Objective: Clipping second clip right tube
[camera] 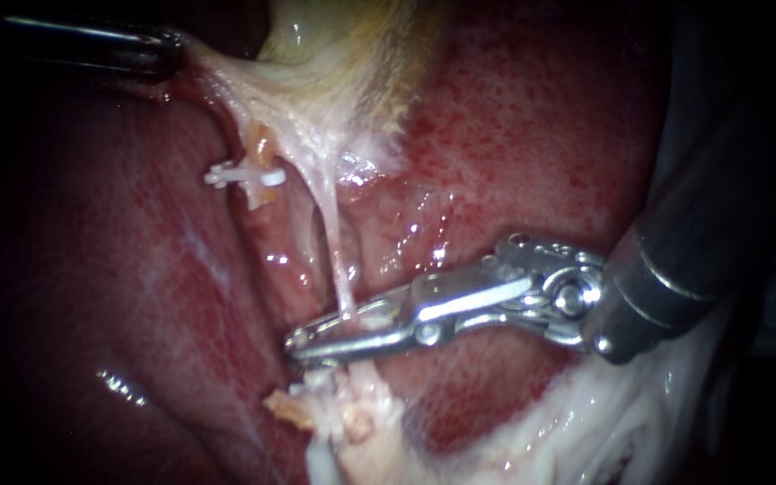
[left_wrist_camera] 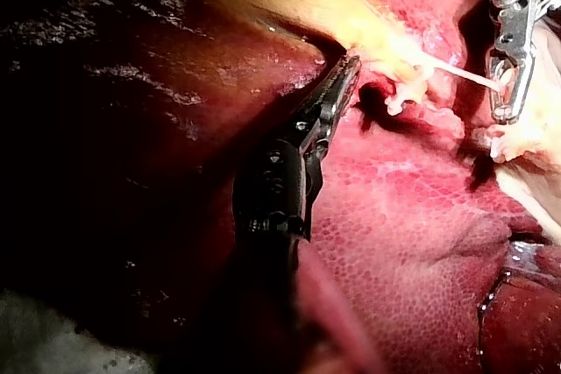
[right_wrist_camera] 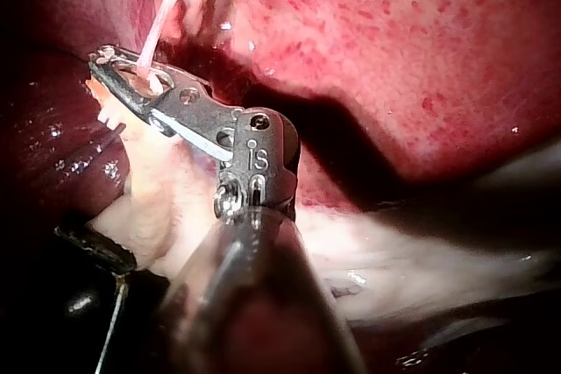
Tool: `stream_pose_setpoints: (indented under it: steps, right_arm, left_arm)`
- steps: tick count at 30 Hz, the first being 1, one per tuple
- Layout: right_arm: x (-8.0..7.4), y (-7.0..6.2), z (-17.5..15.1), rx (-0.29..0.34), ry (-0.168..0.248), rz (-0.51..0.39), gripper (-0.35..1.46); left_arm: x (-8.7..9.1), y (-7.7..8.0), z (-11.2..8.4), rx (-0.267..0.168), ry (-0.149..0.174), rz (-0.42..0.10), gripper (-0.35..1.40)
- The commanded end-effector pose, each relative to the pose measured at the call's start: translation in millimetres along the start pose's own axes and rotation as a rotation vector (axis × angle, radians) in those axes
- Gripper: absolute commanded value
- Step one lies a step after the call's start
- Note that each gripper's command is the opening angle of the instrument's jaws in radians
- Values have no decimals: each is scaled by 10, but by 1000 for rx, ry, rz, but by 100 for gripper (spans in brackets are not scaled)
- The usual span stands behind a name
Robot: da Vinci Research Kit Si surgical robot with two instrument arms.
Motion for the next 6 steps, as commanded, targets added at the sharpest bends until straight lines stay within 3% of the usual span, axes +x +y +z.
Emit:
stream_pose_setpoints:
  steps: [1, 6]
  right_arm:
    - [0, 0, 0, 1, -1, 0, -35]
    - [-1, 2, -2, 1, -1, 0, -35]
  left_arm:
    - [0, 0, 0, 0, 0, 0, -35]
    - [0, 0, 0, 0, 0, 0, -35]
